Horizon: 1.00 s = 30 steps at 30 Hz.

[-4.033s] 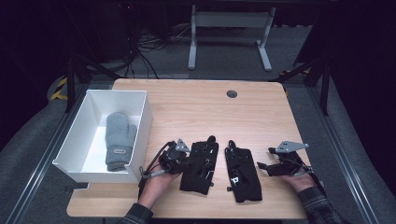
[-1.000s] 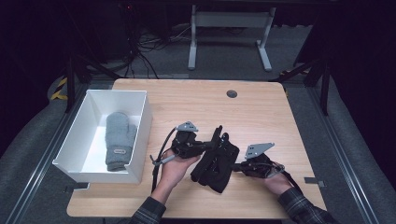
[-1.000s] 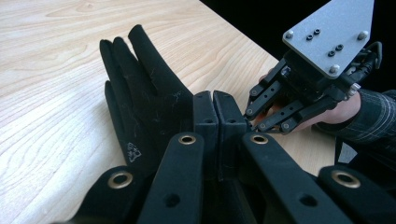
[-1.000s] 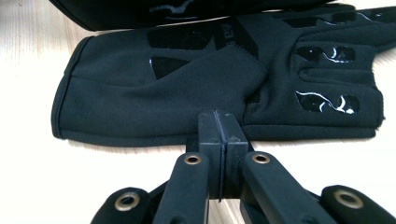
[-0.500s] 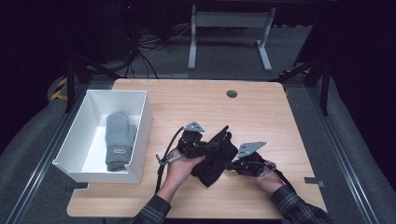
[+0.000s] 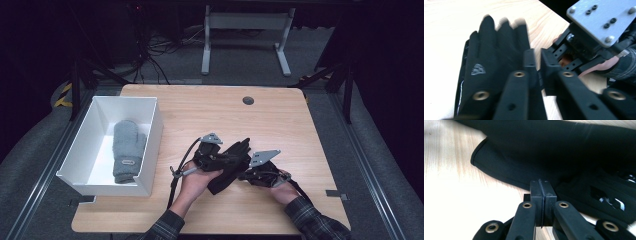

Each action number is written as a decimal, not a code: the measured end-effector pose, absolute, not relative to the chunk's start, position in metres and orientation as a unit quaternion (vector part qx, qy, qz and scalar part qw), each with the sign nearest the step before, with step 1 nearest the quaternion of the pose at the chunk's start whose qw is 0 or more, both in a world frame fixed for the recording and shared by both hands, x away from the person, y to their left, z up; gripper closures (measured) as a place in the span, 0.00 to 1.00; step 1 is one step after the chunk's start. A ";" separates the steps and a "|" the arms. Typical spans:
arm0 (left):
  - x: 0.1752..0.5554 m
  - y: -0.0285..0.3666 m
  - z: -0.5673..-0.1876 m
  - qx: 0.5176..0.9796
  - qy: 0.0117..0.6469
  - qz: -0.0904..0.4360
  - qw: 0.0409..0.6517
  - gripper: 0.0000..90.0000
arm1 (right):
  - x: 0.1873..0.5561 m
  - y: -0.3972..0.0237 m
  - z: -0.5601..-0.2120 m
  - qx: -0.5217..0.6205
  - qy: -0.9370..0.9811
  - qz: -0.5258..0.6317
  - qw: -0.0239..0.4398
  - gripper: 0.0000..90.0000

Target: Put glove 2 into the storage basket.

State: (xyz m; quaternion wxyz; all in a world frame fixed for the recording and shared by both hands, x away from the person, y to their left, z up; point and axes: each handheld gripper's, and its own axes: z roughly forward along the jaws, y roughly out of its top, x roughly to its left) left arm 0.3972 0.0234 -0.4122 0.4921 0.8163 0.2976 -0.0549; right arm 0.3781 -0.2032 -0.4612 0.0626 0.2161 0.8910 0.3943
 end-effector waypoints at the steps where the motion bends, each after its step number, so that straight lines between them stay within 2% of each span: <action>1: 0.397 0.024 -0.412 0.817 0.299 -0.055 0.490 0.88 | 0.378 -0.207 -0.460 0.217 0.891 0.394 0.064 1.00; 7: 0.395 0.024 -0.415 0.821 0.297 -0.063 0.483 0.99 | 0.371 -0.236 -0.453 0.235 0.886 0.392 0.079 0.98; 11: 0.390 0.020 -0.418 0.826 0.290 -0.074 0.478 0.98 | 0.369 -0.254 -0.450 0.252 0.880 0.392 0.087 0.92; 13: 0.385 0.016 -0.421 0.833 0.284 -0.075 0.469 0.97 | 0.371 -0.264 -0.449 0.265 0.875 0.393 0.095 0.83; 15: 0.383 0.011 -0.424 0.841 0.285 -0.064 0.455 0.92 | 0.373 -0.272 -0.451 0.277 0.872 0.389 0.102 0.71; 18: 0.382 0.006 -0.431 0.852 0.282 -0.054 0.437 0.90 | 0.375 -0.278 -0.454 0.288 0.872 0.378 0.114 0.62; 21: 0.381 0.001 -0.437 0.866 0.287 -0.018 0.409 0.78 | 0.378 -0.282 -0.456 0.300 0.869 0.372 0.128 0.52; 22: 0.382 0.001 -0.437 0.866 0.292 -0.008 0.407 0.70 | 0.379 -0.283 -0.457 0.306 0.867 0.370 0.132 0.48; 30: 0.386 0.001 -0.434 0.866 0.301 0.054 0.395 0.42 | 0.383 -0.287 -0.460 0.316 0.866 0.363 0.137 0.42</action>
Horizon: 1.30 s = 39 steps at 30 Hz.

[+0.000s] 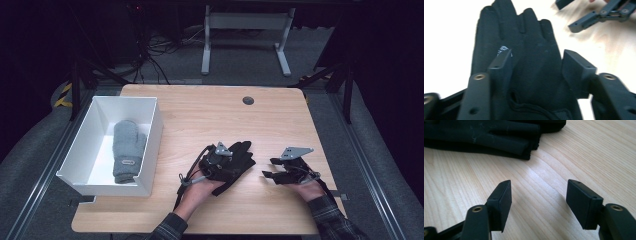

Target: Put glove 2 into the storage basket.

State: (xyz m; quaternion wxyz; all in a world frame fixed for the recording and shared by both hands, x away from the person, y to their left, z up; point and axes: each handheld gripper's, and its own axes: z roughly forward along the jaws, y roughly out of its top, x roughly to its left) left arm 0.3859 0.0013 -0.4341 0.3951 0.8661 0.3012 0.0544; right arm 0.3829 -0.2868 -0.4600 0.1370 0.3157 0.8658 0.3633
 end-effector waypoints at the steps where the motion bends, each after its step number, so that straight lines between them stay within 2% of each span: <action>1: 0.387 0.001 -0.435 0.866 0.304 0.061 0.392 0.38 | 0.383 -0.287 -0.460 0.317 0.866 0.362 0.137 0.41; 4: 0.392 0.001 -0.439 0.868 0.310 0.075 0.380 0.31 | 0.385 -0.288 -0.462 0.319 0.866 0.360 0.136 0.39; 16: 0.402 0.002 -0.456 0.878 0.315 0.078 0.351 0.24 | 0.385 -0.288 -0.463 0.315 0.868 0.359 0.139 0.38; 18: 0.404 0.003 -0.458 0.879 0.316 0.082 0.347 0.19 | 0.384 -0.288 -0.463 0.314 0.868 0.359 0.138 0.38; 28: 0.406 0.005 -0.461 0.882 0.309 0.075 0.348 0.21 | 0.384 -0.288 -0.463 0.313 0.868 0.359 0.139 0.39; 31: 0.404 0.006 -0.460 0.885 0.302 0.073 0.347 0.30 | 0.384 -0.288 -0.463 0.312 0.869 0.358 0.140 0.39; 35: 0.402 0.006 -0.459 0.887 0.292 0.059 0.354 0.54 | 0.384 -0.288 -0.463 0.312 0.869 0.357 0.141 0.39; 39: 0.402 0.008 -0.458 0.887 0.285 0.047 0.359 0.69 | 0.384 -0.288 -0.463 0.311 0.869 0.359 0.140 0.38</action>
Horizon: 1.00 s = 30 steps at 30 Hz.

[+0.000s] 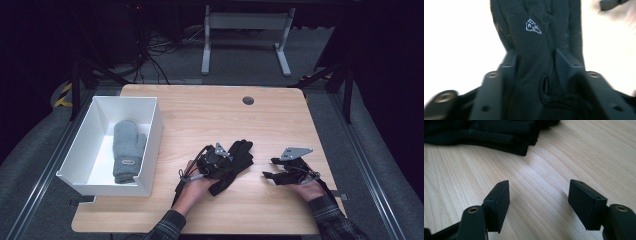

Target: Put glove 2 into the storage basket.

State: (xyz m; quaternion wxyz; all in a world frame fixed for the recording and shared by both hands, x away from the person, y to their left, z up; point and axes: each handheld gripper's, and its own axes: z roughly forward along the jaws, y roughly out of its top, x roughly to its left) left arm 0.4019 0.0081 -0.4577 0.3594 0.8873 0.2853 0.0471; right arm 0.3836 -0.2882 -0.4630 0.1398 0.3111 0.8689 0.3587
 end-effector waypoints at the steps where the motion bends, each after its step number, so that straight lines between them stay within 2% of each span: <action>1: 0.402 0.008 -0.458 0.887 0.285 0.045 0.361 0.71 | 0.384 -0.288 -0.463 0.311 0.868 0.360 0.140 0.38; 5: 0.402 0.007 -0.456 0.889 0.285 0.040 0.357 0.77 | 0.383 -0.288 -0.464 0.310 0.868 0.362 0.141 0.36; 18: 0.402 0.019 -0.426 0.882 0.295 0.004 0.366 0.78 | 0.382 -0.287 -0.467 0.309 0.864 0.369 0.148 0.31; 30: 0.401 0.043 -0.379 0.869 0.309 0.023 0.385 0.78 | 0.382 -0.287 -0.468 0.309 0.862 0.372 0.150 0.29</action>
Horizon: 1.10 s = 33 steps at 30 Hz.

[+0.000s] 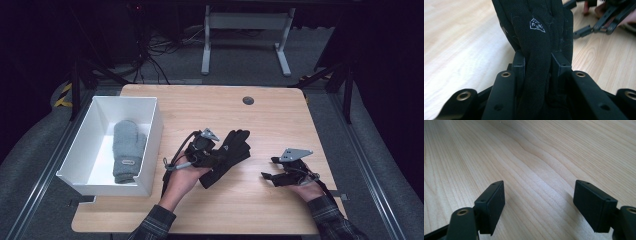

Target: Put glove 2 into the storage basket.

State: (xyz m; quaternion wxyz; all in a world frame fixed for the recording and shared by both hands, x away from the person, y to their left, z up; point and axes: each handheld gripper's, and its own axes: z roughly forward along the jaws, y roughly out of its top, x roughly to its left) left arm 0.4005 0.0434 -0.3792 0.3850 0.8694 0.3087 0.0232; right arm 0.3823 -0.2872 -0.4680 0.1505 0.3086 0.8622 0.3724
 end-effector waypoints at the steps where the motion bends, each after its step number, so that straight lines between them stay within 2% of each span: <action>1: 0.401 0.046 -0.374 0.868 0.312 0.028 0.385 0.78 | 0.382 -0.287 -0.468 0.308 0.862 0.373 0.151 0.29; 11: 0.404 0.096 -0.322 0.849 0.348 0.067 0.392 0.78 | 0.382 -0.287 -0.469 0.308 0.861 0.376 0.152 0.28; 18: 0.408 0.148 -0.296 0.824 0.390 0.108 0.396 0.78 | 0.382 -0.287 -0.469 0.308 0.860 0.376 0.152 0.28; 28: 0.412 0.239 -0.290 0.770 0.479 0.154 0.392 0.78 | 0.382 -0.288 -0.469 0.308 0.861 0.375 0.153 0.28; 33: 0.411 0.267 -0.302 0.751 0.515 0.159 0.382 0.78 | 0.380 -0.293 -0.469 0.309 0.861 0.376 0.151 0.27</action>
